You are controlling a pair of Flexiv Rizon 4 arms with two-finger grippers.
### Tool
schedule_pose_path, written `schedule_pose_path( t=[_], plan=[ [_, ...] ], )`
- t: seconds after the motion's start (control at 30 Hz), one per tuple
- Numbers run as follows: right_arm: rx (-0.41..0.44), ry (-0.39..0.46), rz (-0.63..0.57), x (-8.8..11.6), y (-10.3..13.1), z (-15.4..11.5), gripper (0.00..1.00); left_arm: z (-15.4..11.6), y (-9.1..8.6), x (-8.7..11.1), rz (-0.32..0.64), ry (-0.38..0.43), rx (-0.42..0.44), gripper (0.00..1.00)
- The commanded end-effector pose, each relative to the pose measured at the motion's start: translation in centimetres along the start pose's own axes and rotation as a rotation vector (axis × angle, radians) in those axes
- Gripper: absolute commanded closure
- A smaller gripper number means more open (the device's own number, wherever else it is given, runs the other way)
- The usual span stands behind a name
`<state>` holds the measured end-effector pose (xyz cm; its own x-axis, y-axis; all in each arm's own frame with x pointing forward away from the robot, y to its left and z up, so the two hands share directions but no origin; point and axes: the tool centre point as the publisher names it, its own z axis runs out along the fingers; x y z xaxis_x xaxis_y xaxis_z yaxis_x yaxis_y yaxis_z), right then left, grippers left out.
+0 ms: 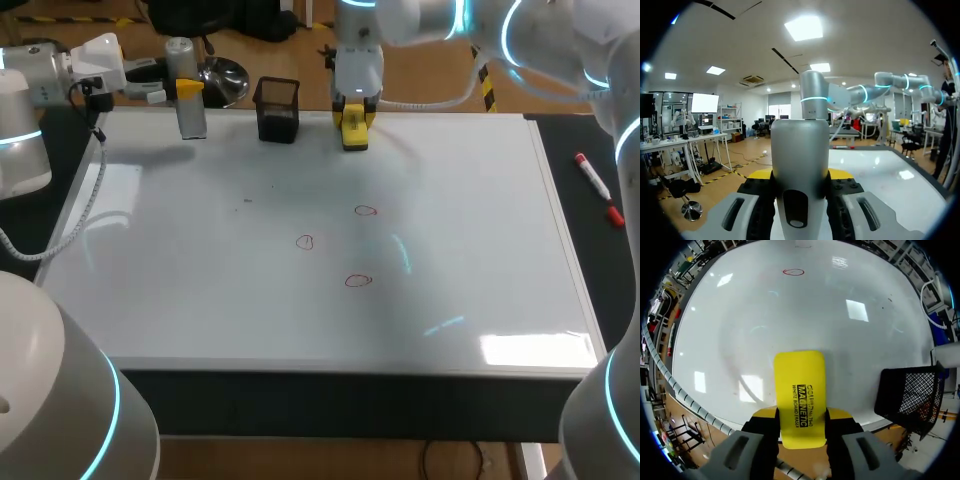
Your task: Pick up the inspection probe, press it on each red-marked spot on the whiteboard one by one, put down the probe, pick up the eraser, and wipe off all the red marks.
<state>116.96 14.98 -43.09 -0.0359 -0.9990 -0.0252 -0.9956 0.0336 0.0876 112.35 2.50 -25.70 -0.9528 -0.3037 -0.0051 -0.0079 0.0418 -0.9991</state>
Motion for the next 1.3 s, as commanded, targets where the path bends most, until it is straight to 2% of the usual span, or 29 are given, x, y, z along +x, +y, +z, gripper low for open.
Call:
schedule_pose_path(
  t=[0.03,0.27,0.53,0.73,0.97,1.17,1.3],
  plan=[
    [0.009,0.003,-0.004,0.3,1.0,0.2,1.0,0.0,-0.1,0.1,0.002,-0.003,0.001,1.0],
    [-0.007,0.018,0.032,0.7,1.5,-0.9,1.0,0.0,-0.1,0.1,0.002,-0.003,0.001,1.0],
    [-0.045,-0.056,0.16,2.0,2.3,-3.1,1.0,0.0,-0.1,0.1,0.002,-0.003,0.001,1.0],
    [-0.048,-0.054,0.214,3.2,3.6,-4.4,1.0,0.0,-0.1,0.1,0.002,-0.003,0.001,1.0],
    [-0.033,-0.039,0.265,5.2,5.4,-5.3,1.0,0.0,-0.1,0.1,0.002,-0.003,0.001,1.0],
    [-0.026,-0.038,0.332,7.8,7.0,-5.3,1.0,0.0,-0.1,0.1,0.002,-0.003,0.001,1.0],
    [-0.027,-0.043,0.373,8.5,8.5,-5.4,1.0,0.0,-0.1,0.1,0.002,-0.003,0.001,1.0]
  ],
)
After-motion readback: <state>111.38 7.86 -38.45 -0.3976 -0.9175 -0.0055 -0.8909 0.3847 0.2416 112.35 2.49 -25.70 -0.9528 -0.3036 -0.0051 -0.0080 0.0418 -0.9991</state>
